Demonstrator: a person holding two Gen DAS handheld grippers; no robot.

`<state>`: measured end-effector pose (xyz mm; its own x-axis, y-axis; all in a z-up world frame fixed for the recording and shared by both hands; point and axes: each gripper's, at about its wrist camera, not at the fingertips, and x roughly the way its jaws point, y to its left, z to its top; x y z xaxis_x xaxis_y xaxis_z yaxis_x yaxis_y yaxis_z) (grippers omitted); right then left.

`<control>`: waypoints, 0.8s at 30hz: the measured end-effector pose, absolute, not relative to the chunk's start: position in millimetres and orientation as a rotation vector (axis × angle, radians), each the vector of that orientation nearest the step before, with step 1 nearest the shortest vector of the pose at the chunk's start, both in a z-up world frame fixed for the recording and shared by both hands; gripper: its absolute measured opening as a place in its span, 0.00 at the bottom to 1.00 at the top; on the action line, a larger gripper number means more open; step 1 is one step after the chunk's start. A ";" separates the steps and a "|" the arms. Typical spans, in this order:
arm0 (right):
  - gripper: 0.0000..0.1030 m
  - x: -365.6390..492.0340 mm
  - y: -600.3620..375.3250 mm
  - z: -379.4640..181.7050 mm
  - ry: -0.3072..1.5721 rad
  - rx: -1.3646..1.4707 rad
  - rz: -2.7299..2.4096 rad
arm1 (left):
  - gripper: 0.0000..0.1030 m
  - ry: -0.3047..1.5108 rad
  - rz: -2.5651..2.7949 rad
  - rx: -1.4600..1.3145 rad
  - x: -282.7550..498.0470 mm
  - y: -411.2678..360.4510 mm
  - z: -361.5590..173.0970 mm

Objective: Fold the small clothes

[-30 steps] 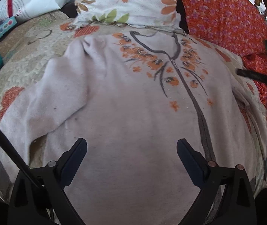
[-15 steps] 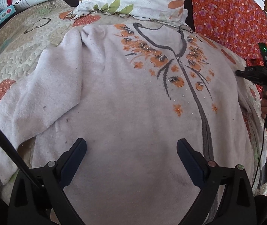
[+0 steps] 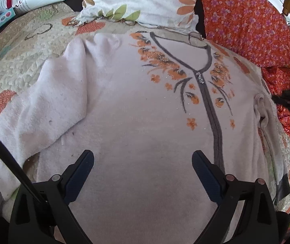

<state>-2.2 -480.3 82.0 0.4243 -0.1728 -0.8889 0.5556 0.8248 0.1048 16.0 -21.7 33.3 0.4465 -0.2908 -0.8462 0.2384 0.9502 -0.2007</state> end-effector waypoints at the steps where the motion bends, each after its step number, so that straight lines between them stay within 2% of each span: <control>1: 0.29 -16.2 -480.1 87.4 1.045 0.417 -0.463 | 0.94 1.057 -0.332 -0.062 15.0 -21.1 35.1; 2: 0.37 -30.5 -480.0 93.2 1.056 0.416 -0.449 | 0.94 1.055 -0.336 -0.068 13.4 -20.0 36.1; 6: 0.50 -111.7 -477.0 98.6 1.144 0.377 -0.457 | 0.94 1.038 -0.338 -0.044 3.7 -20.4 39.5; 10: 0.53 -167.6 -479.1 81.9 1.232 0.423 -0.431 | 0.94 1.029 -0.341 -0.029 -5.4 -17.8 41.1; 12: 0.59 -189.8 -476.3 67.9 1.271 0.471 -0.413 | 0.94 1.021 -0.338 -0.029 -8.7 -14.7 42.3; 18: 0.58 -215.3 -459.5 29.0 1.322 0.608 -0.373 | 0.94 0.978 -0.316 -0.036 -16.0 -2.1 48.3; 19: 0.51 -217.1 -452.7 29.9 1.304 0.587 -0.380 | 0.94 0.979 -0.314 -0.039 -16.5 -0.2 48.0; 20: 0.10 -218.6 -446.4 32.5 1.284 0.562 -0.381 | 0.94 0.979 -0.307 -0.041 -16.9 2.5 47.4; 21: 0.04 -221.1 -445.8 34.6 1.271 0.599 -0.352 | 0.94 0.980 -0.302 -0.041 -16.7 4.4 47.0; 24: 0.04 -237.7 -459.8 55.8 1.190 0.641 -0.397 | 0.94 0.980 -0.282 -0.047 -16.4 13.1 45.9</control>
<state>-237.7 -459.8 55.8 0.3347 0.0443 -0.9413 0.6008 0.7595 0.2494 -16.4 13.1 45.9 0.5241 -0.2566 -0.8121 0.2142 0.9626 -0.1659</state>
